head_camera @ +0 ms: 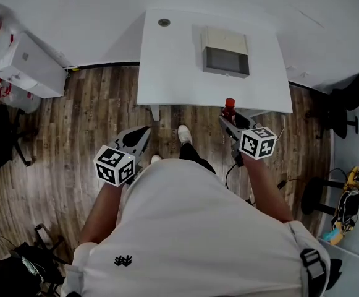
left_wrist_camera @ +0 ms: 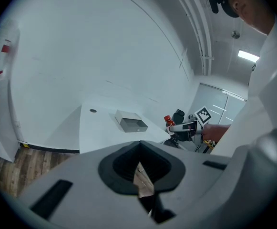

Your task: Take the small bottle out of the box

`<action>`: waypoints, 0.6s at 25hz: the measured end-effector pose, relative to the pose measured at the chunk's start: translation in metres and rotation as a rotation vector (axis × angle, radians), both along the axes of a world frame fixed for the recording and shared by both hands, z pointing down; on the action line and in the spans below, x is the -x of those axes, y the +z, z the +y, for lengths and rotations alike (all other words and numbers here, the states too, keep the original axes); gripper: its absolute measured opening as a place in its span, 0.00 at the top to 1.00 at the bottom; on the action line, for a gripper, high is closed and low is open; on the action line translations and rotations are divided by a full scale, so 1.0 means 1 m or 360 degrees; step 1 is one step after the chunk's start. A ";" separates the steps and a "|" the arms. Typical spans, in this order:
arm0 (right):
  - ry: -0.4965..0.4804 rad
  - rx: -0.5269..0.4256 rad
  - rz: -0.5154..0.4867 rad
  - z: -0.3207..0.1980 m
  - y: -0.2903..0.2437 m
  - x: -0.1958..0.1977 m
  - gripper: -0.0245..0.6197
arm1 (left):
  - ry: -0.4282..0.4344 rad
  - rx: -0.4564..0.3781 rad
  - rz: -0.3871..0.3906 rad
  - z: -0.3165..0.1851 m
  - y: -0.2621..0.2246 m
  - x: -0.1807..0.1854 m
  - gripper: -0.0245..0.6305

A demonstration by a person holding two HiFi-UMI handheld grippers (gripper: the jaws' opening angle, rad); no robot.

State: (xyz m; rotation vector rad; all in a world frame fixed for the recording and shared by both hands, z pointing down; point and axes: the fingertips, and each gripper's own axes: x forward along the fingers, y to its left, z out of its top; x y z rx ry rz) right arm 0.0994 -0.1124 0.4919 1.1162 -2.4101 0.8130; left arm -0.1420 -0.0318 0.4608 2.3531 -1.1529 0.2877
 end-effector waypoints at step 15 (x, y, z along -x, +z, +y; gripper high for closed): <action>0.0018 -0.0069 -0.0051 0.035 -0.017 0.010 0.61 | 0.0072 -0.0027 -0.0003 0.013 -0.005 -0.007 0.95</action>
